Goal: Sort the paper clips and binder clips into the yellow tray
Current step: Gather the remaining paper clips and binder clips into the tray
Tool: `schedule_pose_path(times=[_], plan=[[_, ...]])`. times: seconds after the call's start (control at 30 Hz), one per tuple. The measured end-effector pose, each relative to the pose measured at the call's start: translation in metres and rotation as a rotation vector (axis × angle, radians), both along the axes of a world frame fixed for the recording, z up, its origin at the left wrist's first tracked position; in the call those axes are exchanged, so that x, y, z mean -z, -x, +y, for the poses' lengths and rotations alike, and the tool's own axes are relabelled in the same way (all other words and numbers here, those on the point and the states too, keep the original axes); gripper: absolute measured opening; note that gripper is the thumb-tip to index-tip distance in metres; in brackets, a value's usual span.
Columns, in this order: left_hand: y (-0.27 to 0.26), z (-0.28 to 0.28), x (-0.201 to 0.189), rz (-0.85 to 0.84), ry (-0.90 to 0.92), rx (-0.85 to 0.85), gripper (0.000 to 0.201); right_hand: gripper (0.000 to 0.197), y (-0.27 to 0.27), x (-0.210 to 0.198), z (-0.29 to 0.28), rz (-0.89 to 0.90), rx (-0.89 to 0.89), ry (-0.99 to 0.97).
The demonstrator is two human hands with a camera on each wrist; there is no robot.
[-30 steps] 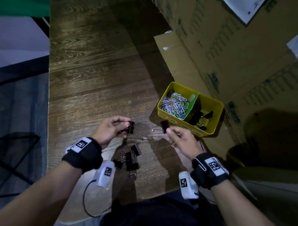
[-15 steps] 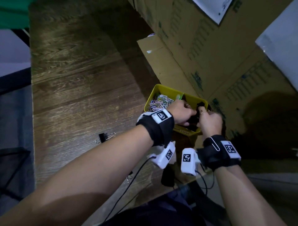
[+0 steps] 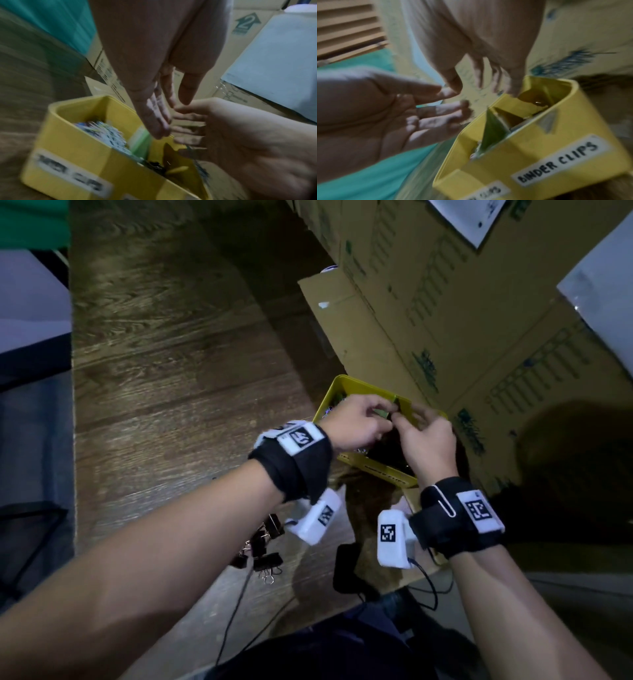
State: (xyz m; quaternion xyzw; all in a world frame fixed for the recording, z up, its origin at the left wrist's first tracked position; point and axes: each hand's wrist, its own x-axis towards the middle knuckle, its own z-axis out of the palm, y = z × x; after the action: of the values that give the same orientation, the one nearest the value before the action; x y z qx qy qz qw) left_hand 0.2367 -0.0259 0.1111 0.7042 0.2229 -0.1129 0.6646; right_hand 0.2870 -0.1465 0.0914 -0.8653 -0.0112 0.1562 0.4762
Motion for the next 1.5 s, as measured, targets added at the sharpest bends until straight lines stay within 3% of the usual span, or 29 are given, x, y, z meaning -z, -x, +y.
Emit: schedule_pose_path(times=[0.1,0.2,0.3,0.4,0.5,0.6,0.67,0.8,0.9,1.0,1.1,1.2,1.27,1.4,1.43,1.5], plan=[[0.031,0.048,0.0,-0.02,-0.014,-0.071,0.032,0.02,0.022,-0.007,0.017,-0.215,-0.18,-0.119],[0.068,0.101,0.015,0.021,-0.433,0.054,0.023,0.019,0.048,0.001,0.035,-0.243,-0.582,-0.177],[0.113,0.132,0.035,0.249,-0.892,0.419,0.034,0.042,0.079,0.023,0.051,-0.193,-1.105,0.1],[0.158,0.142,0.069,0.438,-0.988,0.618,0.062,0.071,0.109,0.056,0.063,-0.187,-1.436,0.339],[0.187,0.138,0.098,0.446,-0.996,0.567,0.067,0.068,0.128,0.076,0.073,-0.236,-1.596,0.459],[0.202,0.128,0.108,0.374,-1.056,0.453,0.057,0.055,0.134,0.087,0.079,-0.304,-1.577,0.498],[0.209,0.126,0.111,0.36,-1.001,0.331,0.052,0.048,0.134,0.09,0.082,-0.305,-1.519,0.5],[0.22,0.134,0.111,0.28,-0.622,-0.162,0.049,0.053,0.126,0.083,0.087,-0.113,-1.318,0.51],[0.227,0.135,0.101,0.23,-0.238,-0.434,0.043,0.042,0.112,0.082,0.088,0.139,-1.061,0.322],[0.238,0.127,0.09,0.157,-0.338,-0.275,0.029,0.017,0.104,0.085,0.087,0.451,-0.773,0.027],[0.254,0.116,0.095,0.191,-0.625,0.073,0.039,0.031,0.104,0.084,0.09,0.566,-0.61,-0.166],[0.264,0.1,0.108,0.303,-0.719,0.181,0.062,0.039,0.109,0.082,0.098,0.7,-0.556,-0.252],[0.266,0.09,0.118,0.325,-0.745,0.196,0.064,0.038,0.112,0.081,0.104,0.716,-0.65,-0.178],[0.267,0.085,0.131,0.319,-0.748,0.189,0.052,0.019,0.12,0.072,0.119,0.436,-0.956,0.127],[0.266,0.086,0.132,0.301,-0.744,0.186,0.047,0.022,0.123,0.072,0.123,0.361,-1.065,0.216],[0.267,0.091,0.133,0.257,-0.728,0.215,0.039,0.053,0.13,0.075,0.128,0.191,-1.289,0.396]])
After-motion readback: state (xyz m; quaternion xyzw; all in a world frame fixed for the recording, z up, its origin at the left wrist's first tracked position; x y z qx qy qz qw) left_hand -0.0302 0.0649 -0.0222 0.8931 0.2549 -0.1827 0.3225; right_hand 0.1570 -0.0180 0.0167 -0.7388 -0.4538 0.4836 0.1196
